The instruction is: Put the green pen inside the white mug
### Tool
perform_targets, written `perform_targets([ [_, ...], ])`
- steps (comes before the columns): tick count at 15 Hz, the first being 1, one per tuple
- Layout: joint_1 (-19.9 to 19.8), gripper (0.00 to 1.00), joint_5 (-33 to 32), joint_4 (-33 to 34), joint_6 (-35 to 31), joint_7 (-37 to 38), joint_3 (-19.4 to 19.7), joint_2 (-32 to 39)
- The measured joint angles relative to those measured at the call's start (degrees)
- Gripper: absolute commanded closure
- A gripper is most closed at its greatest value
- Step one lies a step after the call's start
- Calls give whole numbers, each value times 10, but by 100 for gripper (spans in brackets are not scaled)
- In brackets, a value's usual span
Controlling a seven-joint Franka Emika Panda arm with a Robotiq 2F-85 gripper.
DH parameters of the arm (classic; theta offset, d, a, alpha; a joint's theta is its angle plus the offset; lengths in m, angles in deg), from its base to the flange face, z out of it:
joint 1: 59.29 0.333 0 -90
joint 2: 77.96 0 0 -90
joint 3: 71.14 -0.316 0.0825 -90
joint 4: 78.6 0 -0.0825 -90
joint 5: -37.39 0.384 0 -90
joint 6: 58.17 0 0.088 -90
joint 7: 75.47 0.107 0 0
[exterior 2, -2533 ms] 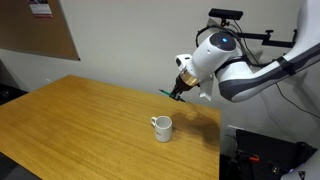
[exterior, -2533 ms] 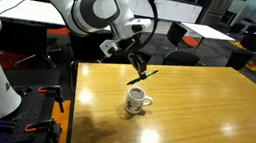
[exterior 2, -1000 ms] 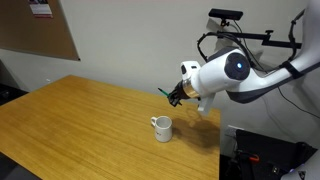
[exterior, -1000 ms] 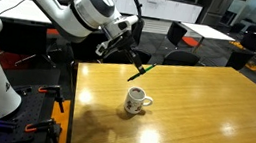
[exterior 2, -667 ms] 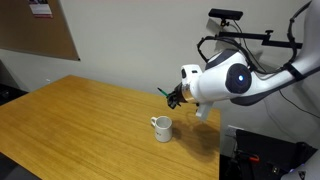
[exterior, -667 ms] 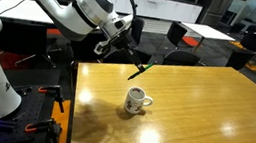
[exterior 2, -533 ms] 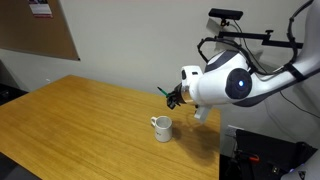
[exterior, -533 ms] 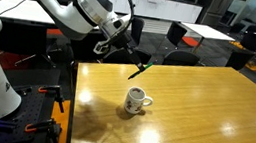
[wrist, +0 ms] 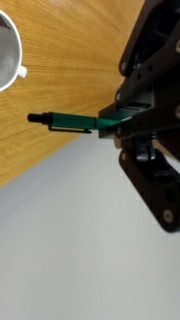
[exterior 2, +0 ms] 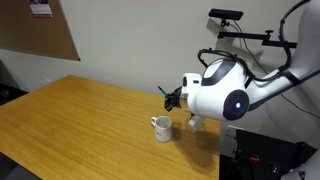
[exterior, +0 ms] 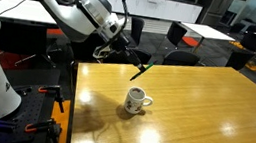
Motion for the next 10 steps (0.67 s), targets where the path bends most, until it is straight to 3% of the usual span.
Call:
perform_targets([
  [4, 45, 97, -55, 6, 36, 74, 32, 27],
  [10, 77, 97, -103, 14, 85, 139, 39, 53],
])
